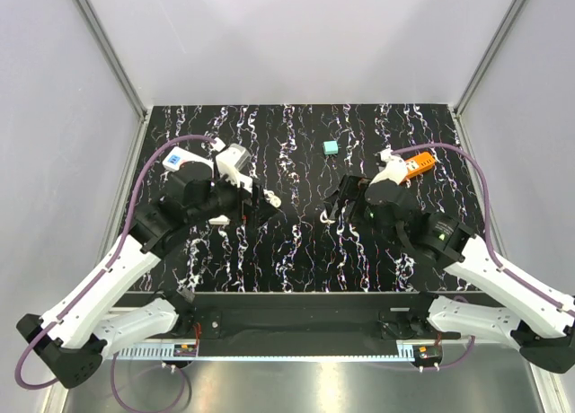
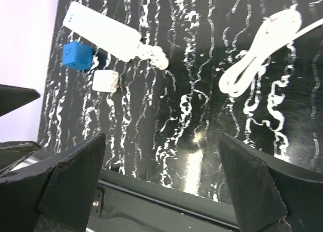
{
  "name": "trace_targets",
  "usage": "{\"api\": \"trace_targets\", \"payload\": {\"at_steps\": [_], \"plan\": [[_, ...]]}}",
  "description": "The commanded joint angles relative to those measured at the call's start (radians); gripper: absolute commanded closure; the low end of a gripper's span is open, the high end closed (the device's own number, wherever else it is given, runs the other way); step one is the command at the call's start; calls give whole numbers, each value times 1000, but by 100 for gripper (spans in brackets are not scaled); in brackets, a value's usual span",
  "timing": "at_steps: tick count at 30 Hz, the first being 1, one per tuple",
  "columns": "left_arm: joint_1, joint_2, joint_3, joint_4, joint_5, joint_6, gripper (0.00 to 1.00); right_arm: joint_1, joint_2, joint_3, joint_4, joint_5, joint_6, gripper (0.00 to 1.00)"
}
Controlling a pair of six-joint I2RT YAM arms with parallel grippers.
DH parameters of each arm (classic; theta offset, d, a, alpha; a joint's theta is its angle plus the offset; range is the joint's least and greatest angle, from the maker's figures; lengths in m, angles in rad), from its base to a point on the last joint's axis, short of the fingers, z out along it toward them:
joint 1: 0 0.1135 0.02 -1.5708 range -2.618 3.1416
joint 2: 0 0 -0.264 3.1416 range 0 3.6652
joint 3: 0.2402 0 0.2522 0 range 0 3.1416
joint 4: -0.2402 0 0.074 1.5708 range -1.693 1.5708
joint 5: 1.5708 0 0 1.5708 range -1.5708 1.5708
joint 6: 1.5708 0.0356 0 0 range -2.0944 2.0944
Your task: Insert the plug
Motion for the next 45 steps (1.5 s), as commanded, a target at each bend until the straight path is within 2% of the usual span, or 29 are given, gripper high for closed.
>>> {"api": "trace_targets", "payload": {"at_steps": [1,6,7,8,10,11,14,16,21,23,32,39,45], "plan": [[2,16,24,55,25,-16,1,4,-24,-7,-31,98,1,0],[2,51,41,55,6,-1,1,-27,48,-13,-110,248,-132,0],[2,66,44,57,2,-1,1,-65,118,11,-146,259,-157,0],[2,74,45,55,3,1,1,-170,155,27,-176,250,-165,0],[2,94,50,58,25,-1,1,-292,231,54,-229,214,-212,0],[0,100,50,57,32,1,1,-391,244,54,-227,168,-229,0],[2,123,50,66,42,10,1,-543,286,62,-200,120,-261,0],[2,143,54,64,45,19,1,-611,322,65,-178,91,-254,0],[2,157,58,69,68,22,1,-764,410,44,-80,-102,-317,2],[2,154,51,70,66,25,1,-794,450,45,-53,-182,-347,4],[2,128,33,75,65,44,1,-918,580,33,61,-331,-409,6],[2,137,27,78,46,44,1,-921,645,-1,119,-392,-401,9],[-21,140,15,78,-32,59,1,-921,649,-88,164,-484,-347,16]]}}
